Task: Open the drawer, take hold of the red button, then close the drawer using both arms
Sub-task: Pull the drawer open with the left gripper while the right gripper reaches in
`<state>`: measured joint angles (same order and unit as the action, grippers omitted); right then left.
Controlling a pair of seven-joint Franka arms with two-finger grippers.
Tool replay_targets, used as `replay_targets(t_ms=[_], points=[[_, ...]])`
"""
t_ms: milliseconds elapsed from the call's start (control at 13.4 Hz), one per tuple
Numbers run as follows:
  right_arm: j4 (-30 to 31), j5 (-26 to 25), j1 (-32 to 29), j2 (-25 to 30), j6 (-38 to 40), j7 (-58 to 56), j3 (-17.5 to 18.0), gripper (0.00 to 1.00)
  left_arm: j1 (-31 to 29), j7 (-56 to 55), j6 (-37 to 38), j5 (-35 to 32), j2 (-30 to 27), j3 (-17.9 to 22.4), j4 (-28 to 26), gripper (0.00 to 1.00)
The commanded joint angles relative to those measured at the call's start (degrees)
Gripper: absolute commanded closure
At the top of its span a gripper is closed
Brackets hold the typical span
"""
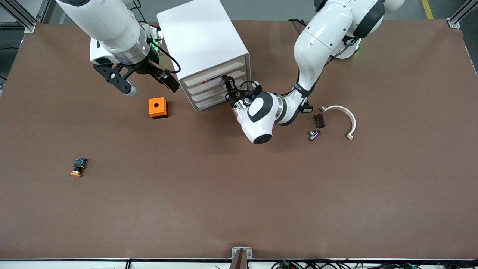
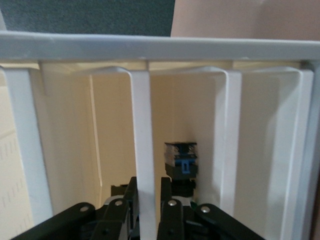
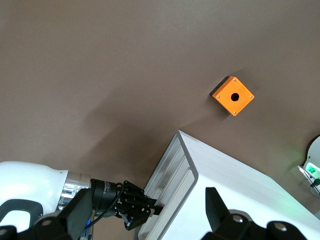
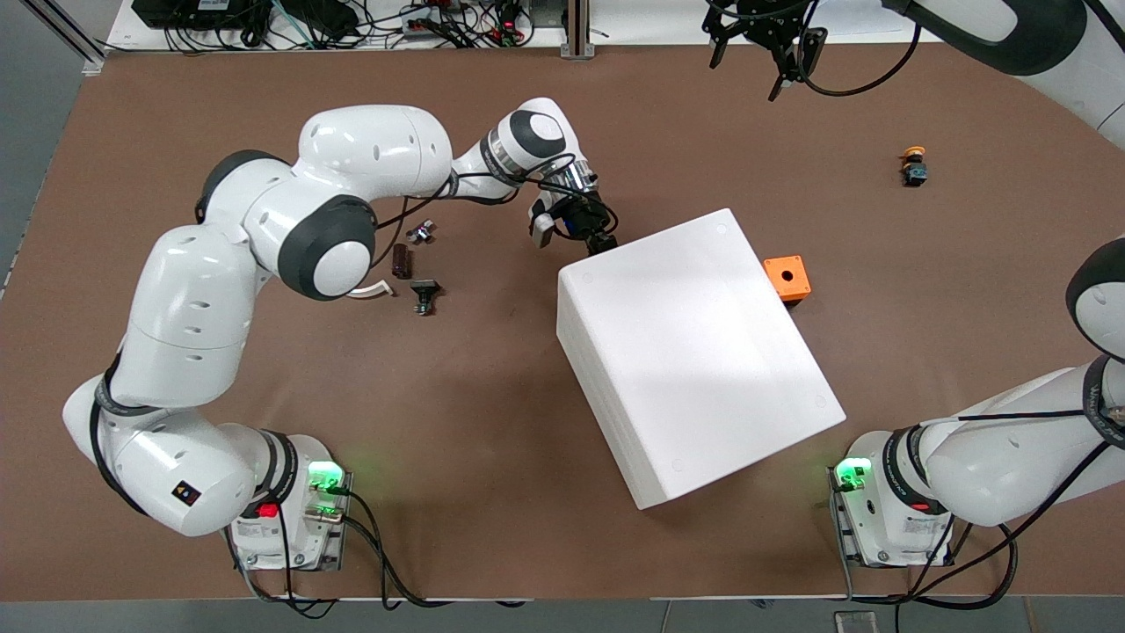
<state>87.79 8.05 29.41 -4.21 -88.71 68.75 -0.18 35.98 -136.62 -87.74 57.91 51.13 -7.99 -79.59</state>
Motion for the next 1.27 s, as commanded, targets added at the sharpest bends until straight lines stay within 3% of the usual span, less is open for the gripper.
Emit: replay_targets(t_ms=[0, 74, 521, 819, 1191], points=[[-1.5, 0.3, 0.9, -0.9, 1.1, 0.8, -0.4, 0.00, 0.3, 2.7, -2.4, 0.9, 0.5, 0.5, 0.3, 0.96], [-1.5, -0.4, 1.3, -1.1, 1.4, 0.7, -0.4, 0.00, 0.2, 3.3, -2.9, 0.9, 0.5, 0.9, 0.3, 1.00], [-1.5, -0.8, 2.1, -1.2, 1.2, 1.9, -0.4, 0.00, -5.7, 9.5, -3.2, 1.1, -0.1, 1.0, 0.6, 1.00], [-1.7, -0.9, 4.7, -3.1, 0.6, 8.7, -0.4, 0.00, -8.6, 17.3, -3.1, 0.2, -0.3, 1.9, 1.3, 1.00], [-1.7, -1.8, 9.6, -7.6, -5.7, 20.6, -0.4, 0.00, -13.9, 20.2, -2.6, 0.2, -0.5, 2.3, 2.1, 1.00]])
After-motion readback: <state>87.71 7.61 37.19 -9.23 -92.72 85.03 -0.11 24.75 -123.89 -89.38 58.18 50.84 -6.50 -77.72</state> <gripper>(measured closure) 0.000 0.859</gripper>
